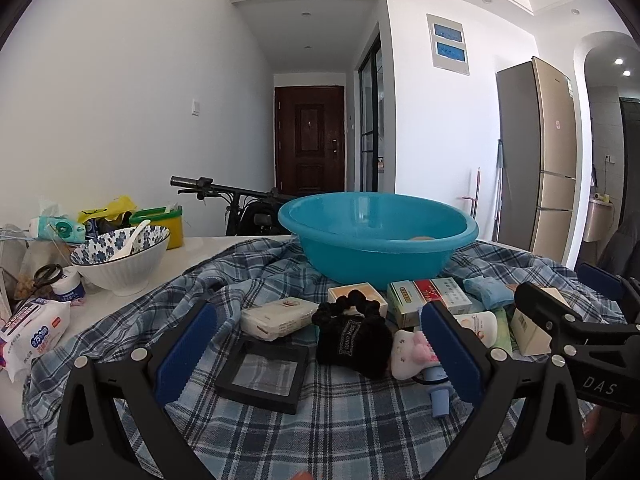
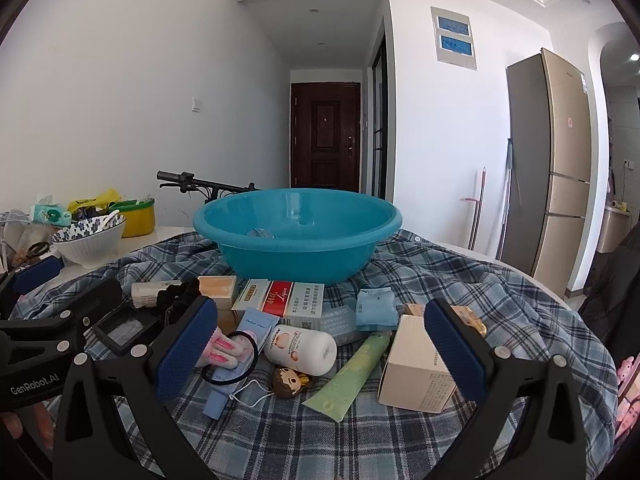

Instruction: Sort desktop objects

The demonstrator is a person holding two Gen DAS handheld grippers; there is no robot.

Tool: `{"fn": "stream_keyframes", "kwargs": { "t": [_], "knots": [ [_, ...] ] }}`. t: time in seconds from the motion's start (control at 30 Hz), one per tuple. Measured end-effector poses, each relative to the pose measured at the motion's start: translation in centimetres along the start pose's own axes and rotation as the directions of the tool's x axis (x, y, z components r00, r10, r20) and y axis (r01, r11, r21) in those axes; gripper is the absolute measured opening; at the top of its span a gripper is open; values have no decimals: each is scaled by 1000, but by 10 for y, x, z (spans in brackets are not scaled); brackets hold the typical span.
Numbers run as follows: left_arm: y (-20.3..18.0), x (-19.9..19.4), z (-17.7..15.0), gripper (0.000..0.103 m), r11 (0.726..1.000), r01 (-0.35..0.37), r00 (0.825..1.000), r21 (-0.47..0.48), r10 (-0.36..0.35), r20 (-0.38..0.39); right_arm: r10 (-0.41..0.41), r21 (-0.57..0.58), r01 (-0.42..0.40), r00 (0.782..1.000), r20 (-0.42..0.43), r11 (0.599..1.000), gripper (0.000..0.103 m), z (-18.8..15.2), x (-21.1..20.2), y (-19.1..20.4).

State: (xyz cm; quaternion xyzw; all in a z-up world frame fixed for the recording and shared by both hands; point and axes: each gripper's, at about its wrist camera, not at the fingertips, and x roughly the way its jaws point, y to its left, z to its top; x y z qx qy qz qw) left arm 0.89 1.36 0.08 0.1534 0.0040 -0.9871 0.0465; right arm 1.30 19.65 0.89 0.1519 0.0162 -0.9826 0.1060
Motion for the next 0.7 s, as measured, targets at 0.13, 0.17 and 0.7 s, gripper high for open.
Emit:
{"fn": "stream_keyframes", "kwargs": {
  "t": [0.13,0.17,0.7],
  "knots": [
    [2,0,0,103,1000,-10,1000,-9,10,-2,-7,-16,7,1000,2,1000,103,1,-2,3],
    [3,-1,0,103,1000,-23,1000,-13,23,3,-8,-22,8,1000,3,1000,103,1,-2,4],
    [3,-2,0,103,1000,-25,1000,-16,25,8,-20,1,20,1000,-13,1000,103,1,2,2]
  ]
}}
